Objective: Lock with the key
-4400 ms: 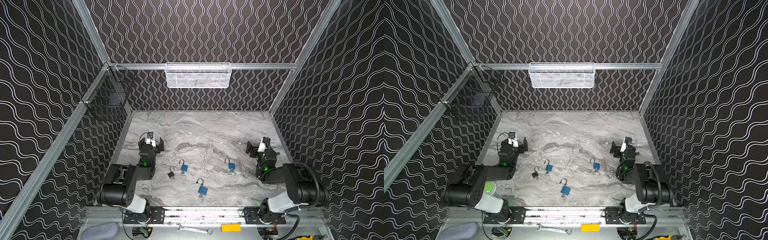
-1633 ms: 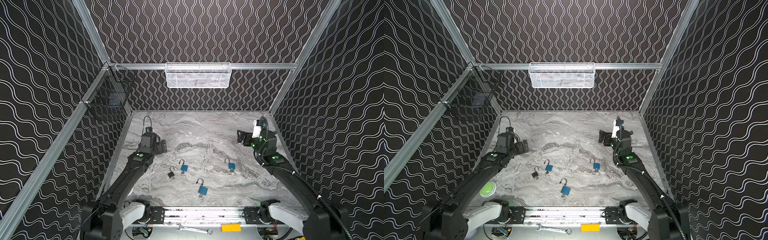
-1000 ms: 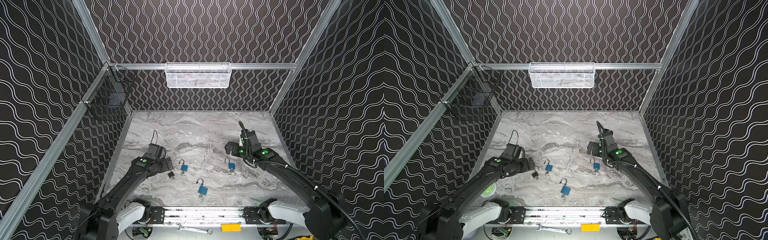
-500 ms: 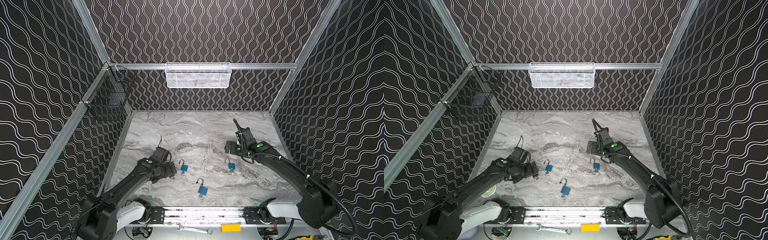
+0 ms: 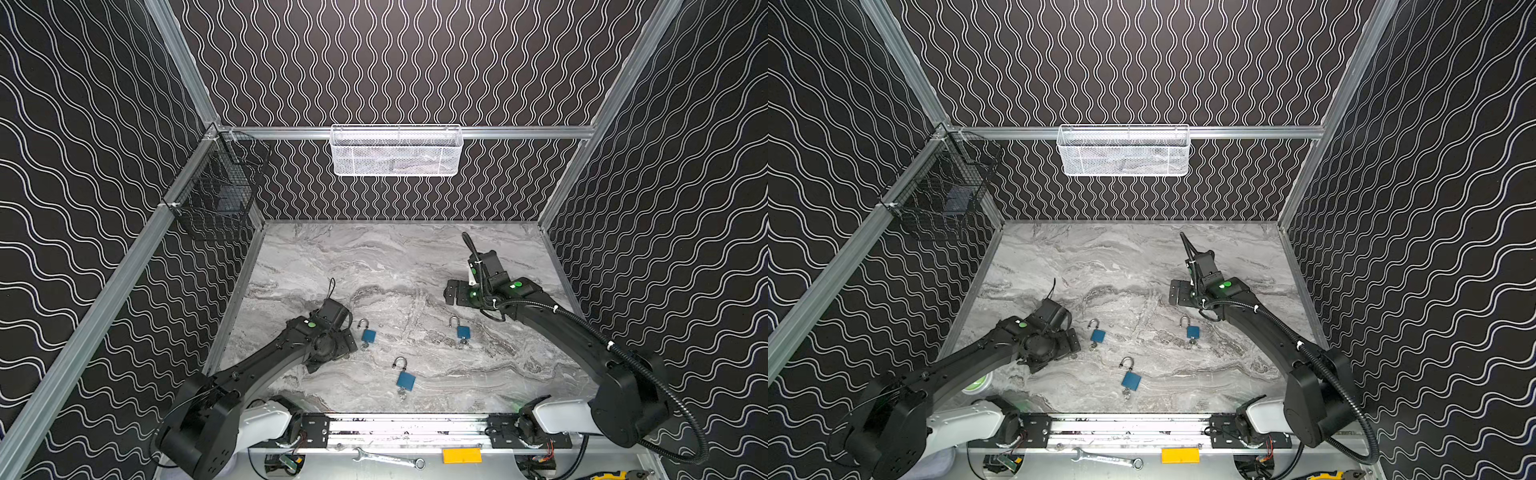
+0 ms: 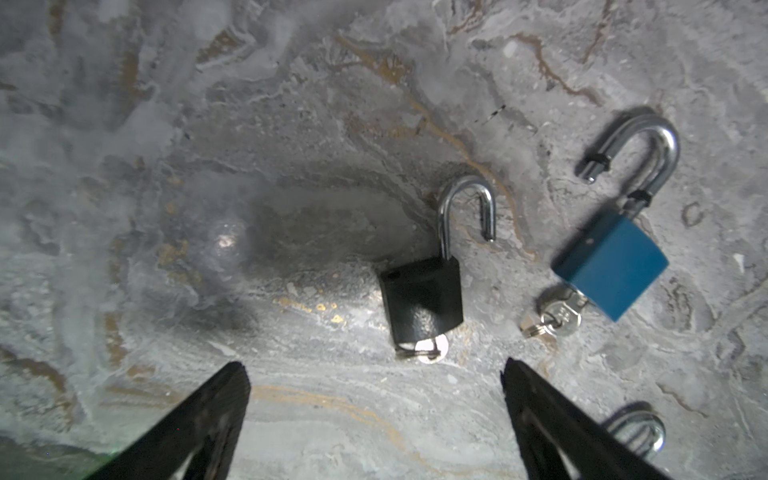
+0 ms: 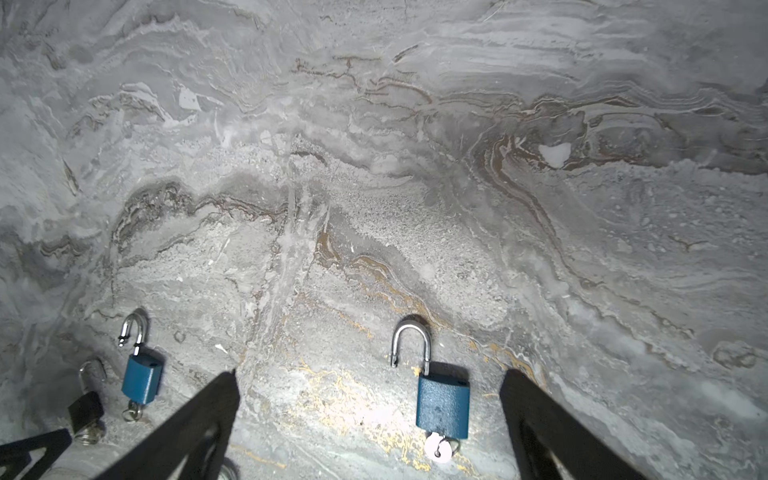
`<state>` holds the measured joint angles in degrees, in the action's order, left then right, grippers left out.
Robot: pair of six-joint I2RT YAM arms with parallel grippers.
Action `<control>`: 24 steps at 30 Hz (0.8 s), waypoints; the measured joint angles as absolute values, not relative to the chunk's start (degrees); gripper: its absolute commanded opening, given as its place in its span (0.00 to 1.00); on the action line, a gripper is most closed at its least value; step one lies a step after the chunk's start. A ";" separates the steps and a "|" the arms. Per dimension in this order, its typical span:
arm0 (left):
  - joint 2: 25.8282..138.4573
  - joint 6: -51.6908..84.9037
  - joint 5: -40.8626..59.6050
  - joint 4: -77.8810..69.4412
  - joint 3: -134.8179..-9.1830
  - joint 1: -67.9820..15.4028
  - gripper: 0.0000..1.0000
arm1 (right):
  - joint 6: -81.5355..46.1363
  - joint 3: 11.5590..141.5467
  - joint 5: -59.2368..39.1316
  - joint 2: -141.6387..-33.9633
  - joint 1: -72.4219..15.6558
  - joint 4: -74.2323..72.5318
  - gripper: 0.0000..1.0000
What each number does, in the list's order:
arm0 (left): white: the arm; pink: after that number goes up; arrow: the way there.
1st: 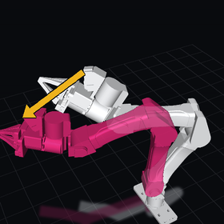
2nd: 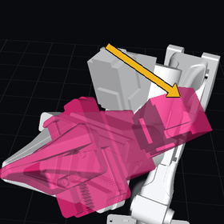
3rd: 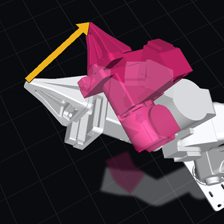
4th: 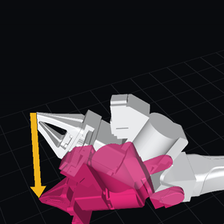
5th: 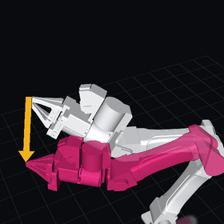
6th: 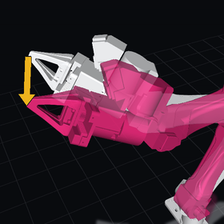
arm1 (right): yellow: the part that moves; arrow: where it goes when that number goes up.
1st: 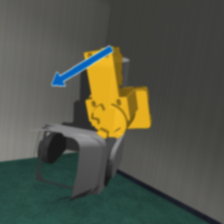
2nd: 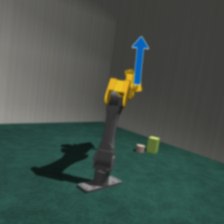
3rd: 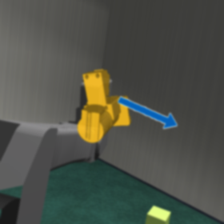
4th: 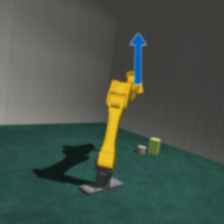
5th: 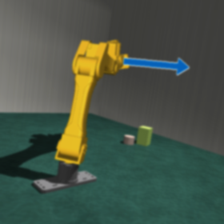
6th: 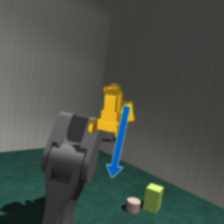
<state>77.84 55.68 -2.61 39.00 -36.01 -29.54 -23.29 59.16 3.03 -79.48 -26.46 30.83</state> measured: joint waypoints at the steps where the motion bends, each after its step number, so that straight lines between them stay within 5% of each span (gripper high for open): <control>1: 78.13 55.72 -2.81 38.85 -36.05 -29.54 0.99 | -23.29 59.16 2.46 -79.77 -26.44 30.85 1.00; 24: 87.64 55.96 -4.32 35.51 -38.35 -29.58 0.81 | -21.41 59.11 -0.49 -82.87 -26.41 28.84 1.00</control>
<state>87.64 55.96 -4.32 35.51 -38.35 -29.58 -21.41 59.11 -0.49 -82.87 -26.41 28.84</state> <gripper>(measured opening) 0.823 0.999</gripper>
